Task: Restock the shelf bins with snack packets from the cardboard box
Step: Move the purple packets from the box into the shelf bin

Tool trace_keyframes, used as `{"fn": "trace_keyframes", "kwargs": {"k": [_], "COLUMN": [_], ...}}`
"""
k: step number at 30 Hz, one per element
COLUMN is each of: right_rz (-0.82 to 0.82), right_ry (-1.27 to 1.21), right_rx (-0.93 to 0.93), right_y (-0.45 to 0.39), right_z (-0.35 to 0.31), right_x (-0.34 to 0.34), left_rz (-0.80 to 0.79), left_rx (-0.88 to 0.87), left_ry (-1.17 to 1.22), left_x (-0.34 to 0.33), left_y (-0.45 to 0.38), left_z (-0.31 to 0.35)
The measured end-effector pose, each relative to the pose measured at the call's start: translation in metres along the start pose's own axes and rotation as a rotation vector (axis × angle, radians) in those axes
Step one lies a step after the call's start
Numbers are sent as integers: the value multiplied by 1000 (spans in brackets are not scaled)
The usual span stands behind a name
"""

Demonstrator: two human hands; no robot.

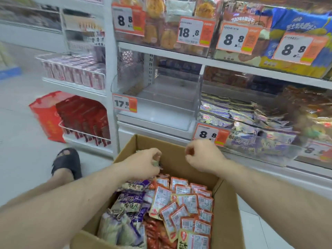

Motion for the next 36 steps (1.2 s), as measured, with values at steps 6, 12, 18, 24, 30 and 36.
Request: {"fn": "trace_keyframes", "kwargs": {"k": [6, 12, 18, 24, 30, 36], "right_rz": [-276, -276, -242, 16, 129, 92], "right_ry": [-11, -66, -47, -338, -423, -901], "right_rx": [-12, -65, -30, -49, 179, -627], "right_y": [-37, -60, -64, -20, 6, -33], "right_z": [-31, -44, -47, -47, -70, -32], "right_x": [-102, -181, -204, -148, -117, -146], "left_rz": [-57, -108, -108, -323, -454, -113], "left_rx": [201, 281, 429, 701, 748, 546], "left_ry": [128, 400, 579, 702, 874, 621], "left_x": [27, 50, 51, 26, 3, 25], "left_y": [-6, -32, -40, -57, -62, -64], "left_z": [-54, -46, -73, -98, -88, -95]}}
Point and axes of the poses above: each hand's wrist, its own y-axis away from the middle knuckle, its own x-axis out of the back of the hand, z = x × y, the point moved 4 cm from there along -y, towards the middle knuckle, and after that the axes turned 4 degrees about x, right-handed, at the moved point
